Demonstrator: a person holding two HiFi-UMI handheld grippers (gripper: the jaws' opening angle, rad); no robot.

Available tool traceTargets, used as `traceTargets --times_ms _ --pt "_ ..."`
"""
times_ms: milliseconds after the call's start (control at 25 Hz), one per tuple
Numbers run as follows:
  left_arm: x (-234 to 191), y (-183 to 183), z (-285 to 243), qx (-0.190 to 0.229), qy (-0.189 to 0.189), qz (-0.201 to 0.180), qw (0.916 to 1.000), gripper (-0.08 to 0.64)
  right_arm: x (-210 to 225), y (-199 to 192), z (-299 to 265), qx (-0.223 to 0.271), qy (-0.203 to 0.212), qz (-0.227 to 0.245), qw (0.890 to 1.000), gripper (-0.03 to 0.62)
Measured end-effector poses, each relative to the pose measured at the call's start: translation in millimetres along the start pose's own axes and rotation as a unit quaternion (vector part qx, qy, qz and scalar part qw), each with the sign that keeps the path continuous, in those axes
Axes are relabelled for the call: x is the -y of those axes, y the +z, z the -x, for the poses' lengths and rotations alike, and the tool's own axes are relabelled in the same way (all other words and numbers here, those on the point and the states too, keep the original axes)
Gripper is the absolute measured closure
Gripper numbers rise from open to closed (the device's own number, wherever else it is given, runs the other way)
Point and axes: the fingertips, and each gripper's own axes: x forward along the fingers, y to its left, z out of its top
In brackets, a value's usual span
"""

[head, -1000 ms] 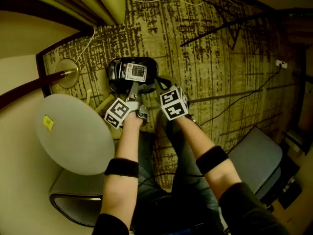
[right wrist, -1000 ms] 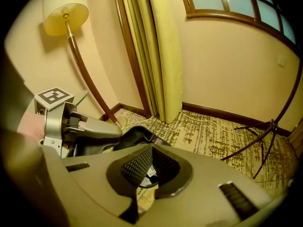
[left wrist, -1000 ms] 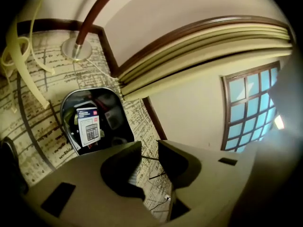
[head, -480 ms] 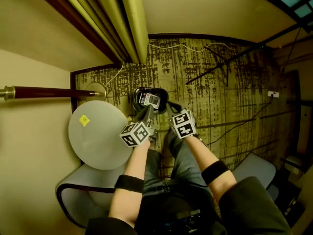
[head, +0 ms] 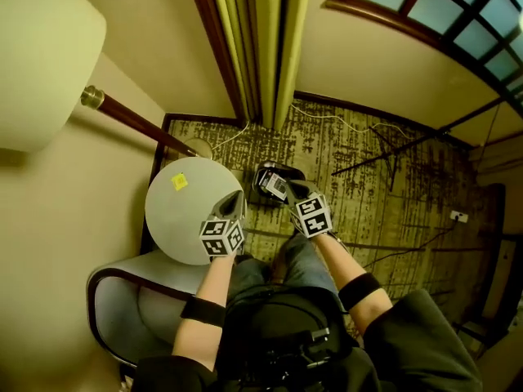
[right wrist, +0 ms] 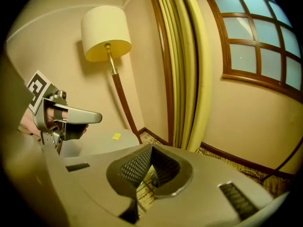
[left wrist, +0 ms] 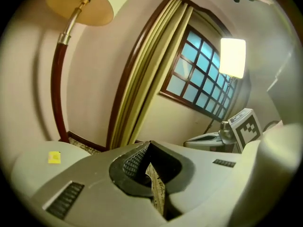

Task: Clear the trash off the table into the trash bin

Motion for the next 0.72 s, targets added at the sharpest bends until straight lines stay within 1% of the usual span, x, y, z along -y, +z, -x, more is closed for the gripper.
traceTargets --times_ms 160,240,400,480,560,720 --pt "-28.3 6.8 44.3 0.010 0.047 -0.023 0.9986 0.560 -49.1 26.3 -11.3 0.002 0.045 0.040 0.998 0.592" --pt "-45.3 4.4 65.6 0.018 0.072 -0.023 0.9970 0.560 -74.1 30.6 -19.5 0.002 0.066 0.060 0.996 0.592" --pt "-70.8 3.2 111.1 0.028 0.116 -0.005 0.9929 0.560 -132.9 45.6 -24.5 -0.001 0.113 0.091 0.989 0.592" --pt "-89.0 -1.7 133.8 0.038 0.141 0.000 0.9893 0.560 -162.7 50.8 -26.6 -0.001 0.137 0.104 0.985 0.592" --pt "-107.0 -10.8 156.3 0.044 0.163 0.008 0.9856 0.560 -189.2 47.8 -30.4 -0.004 0.156 0.118 0.981 0.592" --pt "-130.1 -23.5 195.0 0.051 0.192 0.025 0.9797 0.560 -230.9 42.4 -35.5 -0.009 0.184 0.142 0.973 0.592"
